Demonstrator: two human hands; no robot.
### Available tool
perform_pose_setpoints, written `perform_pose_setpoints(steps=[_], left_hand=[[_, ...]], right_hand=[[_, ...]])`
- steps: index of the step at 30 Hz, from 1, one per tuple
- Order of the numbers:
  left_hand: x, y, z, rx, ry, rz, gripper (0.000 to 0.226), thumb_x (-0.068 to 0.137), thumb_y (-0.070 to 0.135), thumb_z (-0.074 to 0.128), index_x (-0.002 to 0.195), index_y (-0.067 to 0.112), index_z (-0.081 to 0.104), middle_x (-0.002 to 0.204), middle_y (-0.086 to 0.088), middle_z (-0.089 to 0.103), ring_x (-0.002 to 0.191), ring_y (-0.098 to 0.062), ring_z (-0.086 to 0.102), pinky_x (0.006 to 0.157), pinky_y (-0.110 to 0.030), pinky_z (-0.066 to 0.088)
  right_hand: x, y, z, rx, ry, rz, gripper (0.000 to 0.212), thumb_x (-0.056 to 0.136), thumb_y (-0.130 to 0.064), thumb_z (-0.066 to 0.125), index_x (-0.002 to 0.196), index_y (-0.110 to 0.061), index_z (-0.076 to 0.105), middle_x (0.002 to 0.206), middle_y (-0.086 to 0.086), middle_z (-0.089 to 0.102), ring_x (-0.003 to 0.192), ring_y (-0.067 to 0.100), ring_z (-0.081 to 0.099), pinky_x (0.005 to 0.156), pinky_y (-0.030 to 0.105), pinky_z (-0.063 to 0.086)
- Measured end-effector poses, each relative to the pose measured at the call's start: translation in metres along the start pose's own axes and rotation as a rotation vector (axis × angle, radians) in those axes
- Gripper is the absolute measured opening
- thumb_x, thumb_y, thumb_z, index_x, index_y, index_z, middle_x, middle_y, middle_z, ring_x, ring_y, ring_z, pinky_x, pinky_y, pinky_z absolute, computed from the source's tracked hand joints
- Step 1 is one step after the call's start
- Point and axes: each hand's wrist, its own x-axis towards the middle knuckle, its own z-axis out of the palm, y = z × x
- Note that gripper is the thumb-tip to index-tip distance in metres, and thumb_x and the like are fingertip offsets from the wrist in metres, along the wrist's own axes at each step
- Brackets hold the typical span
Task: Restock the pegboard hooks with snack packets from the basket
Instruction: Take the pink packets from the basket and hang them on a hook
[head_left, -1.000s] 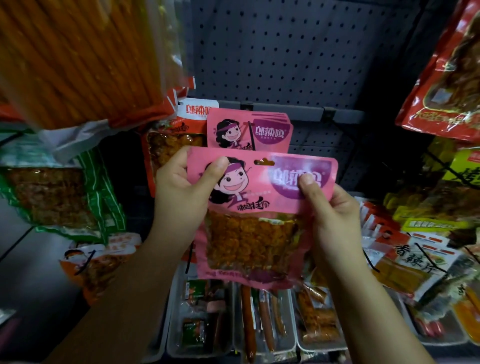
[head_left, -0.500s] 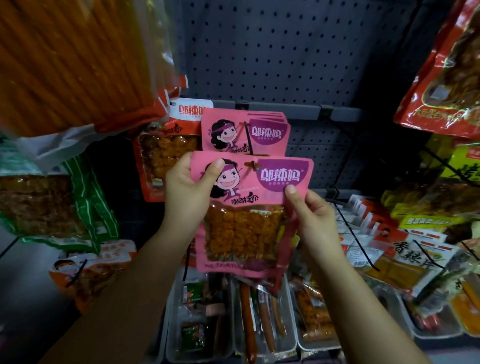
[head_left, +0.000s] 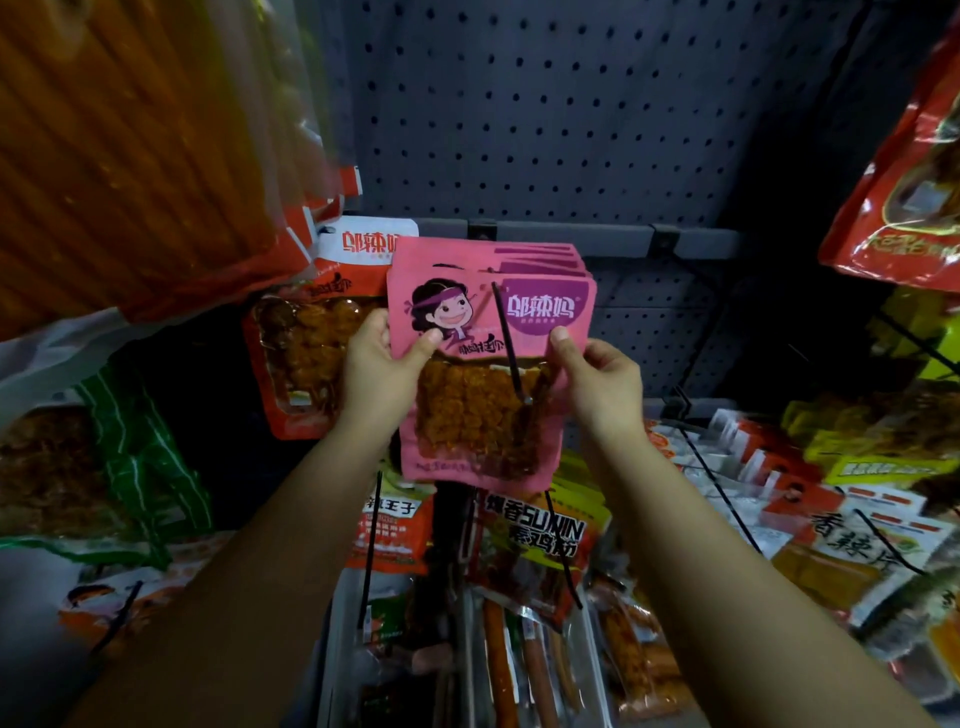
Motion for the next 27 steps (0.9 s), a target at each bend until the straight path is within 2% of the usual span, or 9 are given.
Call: perform_pose_setpoints(steps=[2, 5, 8, 12, 13, 17, 20, 24, 27], left_hand=[[0.011, -0.001, 0.004, 0.022, 0.012, -0.015, 0.017, 0.087, 0.014, 0.065, 0.090, 0.026, 0.054, 0.093, 0.005, 0.066, 0.091, -0.022, 0.067, 0.078, -0.049, 0.055], [0.020, -0.005, 0.008, 0.033, 0.051, -0.025, 0.015, 0.086, 0.014, 0.067, 0.092, 0.020, 0.055, 0.095, 0.000, 0.067, 0.092, -0.020, 0.066, 0.085, -0.047, 0.054], [0.018, -0.013, 0.009, 0.044, 0.098, -0.002, 0.019, 0.083, 0.019, 0.069, 0.087, 0.024, 0.052, 0.089, 0.002, 0.066, 0.082, -0.019, 0.064, 0.074, -0.046, 0.056], [0.005, -0.029, 0.004, 0.045, 0.198, 0.050, 0.038, 0.075, 0.021, 0.077, 0.101, 0.022, 0.048, 0.097, 0.005, 0.058, 0.080, 0.000, 0.056, 0.066, -0.010, 0.048], [0.000, -0.035, 0.002, 0.026, 0.210, 0.031, 0.044, 0.074, 0.018, 0.078, 0.105, 0.021, 0.047, 0.103, 0.004, 0.055, 0.084, 0.000, 0.055, 0.066, -0.007, 0.046], [-0.025, -0.066, -0.001, 0.011, 0.142, -0.070, 0.049, 0.074, 0.010, 0.078, 0.113, 0.017, 0.049, 0.113, 0.002, 0.053, 0.093, -0.006, 0.056, 0.073, -0.011, 0.046], [-0.033, -0.081, 0.003, 0.061, 0.108, -0.115, 0.039, 0.074, 0.010, 0.078, 0.104, 0.017, 0.054, 0.104, 0.000, 0.059, 0.095, -0.014, 0.057, 0.075, -0.019, 0.045], [-0.029, -0.086, 0.010, 0.104, 0.125, -0.141, 0.036, 0.074, 0.013, 0.078, 0.098, 0.018, 0.052, 0.091, 0.009, 0.057, 0.089, -0.013, 0.057, 0.077, -0.025, 0.047], [-0.028, -0.089, 0.012, 0.110, 0.130, -0.164, 0.038, 0.075, 0.015, 0.078, 0.101, 0.016, 0.051, 0.096, 0.007, 0.057, 0.090, -0.011, 0.056, 0.077, -0.023, 0.047]], right_hand=[[0.011, 0.000, 0.005, -0.056, 0.028, 0.002, 0.033, 0.088, -0.039, 0.065, 0.063, -0.018, 0.061, 0.057, -0.002, 0.059, 0.057, 0.013, 0.053, 0.062, 0.027, 0.041], [0.021, 0.002, 0.011, -0.136, 0.075, -0.020, 0.040, 0.085, -0.046, 0.065, 0.057, -0.019, 0.055, 0.056, 0.000, 0.057, 0.055, 0.015, 0.051, 0.059, 0.029, 0.040], [0.024, 0.007, 0.012, -0.193, 0.121, -0.045, 0.038, 0.082, -0.049, 0.066, 0.062, -0.019, 0.056, 0.060, 0.001, 0.061, 0.058, 0.016, 0.056, 0.062, 0.032, 0.047], [0.014, 0.030, 0.000, -0.188, 0.147, -0.034, 0.028, 0.079, -0.039, 0.074, 0.082, -0.020, 0.054, 0.081, 0.010, 0.064, 0.073, 0.023, 0.062, 0.073, 0.037, 0.051], [0.008, 0.038, -0.005, -0.177, 0.141, -0.017, 0.029, 0.079, -0.037, 0.074, 0.090, -0.019, 0.054, 0.085, 0.009, 0.062, 0.079, 0.022, 0.061, 0.077, 0.037, 0.050], [-0.017, 0.072, -0.015, -0.206, 0.051, 0.079, 0.045, 0.085, -0.031, 0.069, 0.123, -0.013, 0.057, 0.112, 0.000, 0.061, 0.107, 0.016, 0.058, 0.098, 0.033, 0.046], [-0.022, 0.084, -0.016, -0.223, 0.037, 0.106, 0.037, 0.087, -0.028, 0.067, 0.118, -0.010, 0.062, 0.112, 0.004, 0.067, 0.104, 0.018, 0.062, 0.096, 0.037, 0.049], [-0.013, 0.084, -0.015, -0.269, 0.061, 0.134, 0.032, 0.085, -0.034, 0.068, 0.105, -0.009, 0.066, 0.101, 0.009, 0.070, 0.095, 0.023, 0.066, 0.089, 0.045, 0.053], [-0.008, 0.081, -0.017, -0.258, 0.016, 0.172, 0.033, 0.085, -0.035, 0.068, 0.105, -0.009, 0.064, 0.102, 0.010, 0.069, 0.095, 0.025, 0.066, 0.086, 0.049, 0.054]])
